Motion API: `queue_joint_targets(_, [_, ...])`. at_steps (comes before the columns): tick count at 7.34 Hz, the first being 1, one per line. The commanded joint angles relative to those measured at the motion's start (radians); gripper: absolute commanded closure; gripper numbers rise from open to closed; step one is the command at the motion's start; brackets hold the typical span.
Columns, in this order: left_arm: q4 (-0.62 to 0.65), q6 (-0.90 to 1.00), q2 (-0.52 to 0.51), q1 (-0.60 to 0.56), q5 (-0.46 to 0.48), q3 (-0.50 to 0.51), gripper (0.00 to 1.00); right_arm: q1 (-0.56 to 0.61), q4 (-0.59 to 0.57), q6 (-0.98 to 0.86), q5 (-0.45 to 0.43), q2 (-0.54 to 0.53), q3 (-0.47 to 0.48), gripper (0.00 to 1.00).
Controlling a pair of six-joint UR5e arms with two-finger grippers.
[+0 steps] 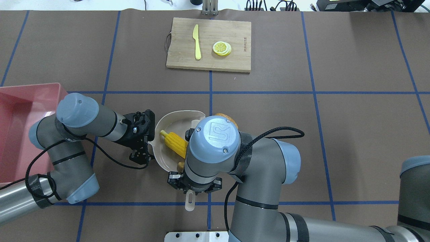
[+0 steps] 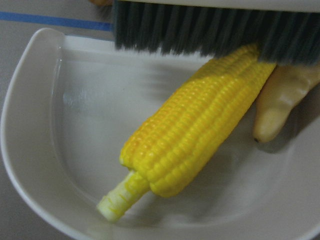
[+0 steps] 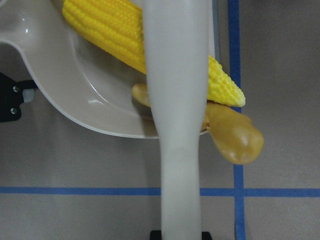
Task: Sweep and dump trash into bin
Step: 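Sweep the corn and ginger into the dustpan with the right gripper's brush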
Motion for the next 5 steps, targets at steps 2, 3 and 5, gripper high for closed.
queue_joint_targets(2, [0.0, 0.0, 0.0, 0.0, 0.0, 0.0, 0.02, 0.087, -0.13, -0.057, 0.066, 0.038, 0.021, 1.0])
queue_joint_targets(3, [0.0, 0.0, -0.001, 0.0, 0.0, 0.0, 0.02, 0.136, -0.209, -0.131, 0.097, 0.029, 0.061, 1.0])
queue_joint_targets(5, [0.0, 0.0, -0.001, 0.002, 0.0, 0.001, 0.02, 0.24, -0.255, -0.287, 0.1, -0.083, 0.127, 1.0])
